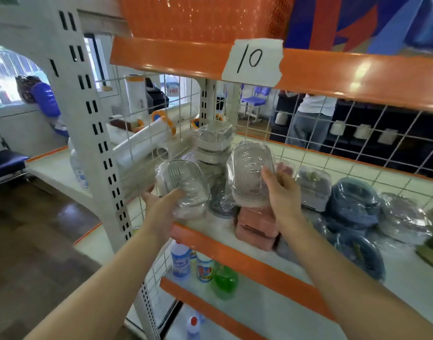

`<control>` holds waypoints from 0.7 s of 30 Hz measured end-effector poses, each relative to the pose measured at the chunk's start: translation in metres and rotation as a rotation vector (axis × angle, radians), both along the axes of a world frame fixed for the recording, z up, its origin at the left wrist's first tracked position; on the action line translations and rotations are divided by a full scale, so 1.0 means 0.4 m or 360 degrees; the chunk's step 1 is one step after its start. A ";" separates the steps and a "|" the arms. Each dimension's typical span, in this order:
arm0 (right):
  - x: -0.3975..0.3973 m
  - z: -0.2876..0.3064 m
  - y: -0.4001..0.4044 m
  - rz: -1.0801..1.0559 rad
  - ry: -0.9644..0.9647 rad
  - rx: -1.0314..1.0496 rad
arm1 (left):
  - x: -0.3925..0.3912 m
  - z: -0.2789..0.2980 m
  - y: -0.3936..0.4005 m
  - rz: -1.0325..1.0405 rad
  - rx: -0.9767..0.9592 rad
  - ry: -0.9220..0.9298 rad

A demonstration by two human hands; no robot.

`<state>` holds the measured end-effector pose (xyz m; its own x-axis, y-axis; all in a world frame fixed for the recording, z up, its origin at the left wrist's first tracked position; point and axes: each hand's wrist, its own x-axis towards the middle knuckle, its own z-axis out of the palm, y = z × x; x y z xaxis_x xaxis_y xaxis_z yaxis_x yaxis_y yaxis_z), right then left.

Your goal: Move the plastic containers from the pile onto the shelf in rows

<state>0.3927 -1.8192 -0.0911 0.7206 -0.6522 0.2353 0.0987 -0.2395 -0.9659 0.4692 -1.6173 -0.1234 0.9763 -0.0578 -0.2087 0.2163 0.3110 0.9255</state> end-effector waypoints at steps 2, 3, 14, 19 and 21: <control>0.025 0.009 0.007 -0.0024 0.0023 0.0007 | 0.031 0.010 -0.003 -0.0054 0.0034 -0.0005; 0.038 0.013 0.013 -0.0049 0.0054 -0.0009 | 0.045 0.014 -0.007 -0.0068 0.0035 0.0010; 0.090 0.034 0.058 -0.0198 0.0351 -0.0232 | 0.172 0.056 -0.064 -0.0169 -0.0058 0.0076; 0.116 0.023 0.066 -0.0190 0.0453 -0.0209 | 0.168 0.064 -0.081 -0.0022 0.0144 -0.0225; 0.129 0.019 0.064 -0.0175 0.0464 -0.0184 | 0.182 0.060 -0.082 -0.0022 0.0240 -0.0307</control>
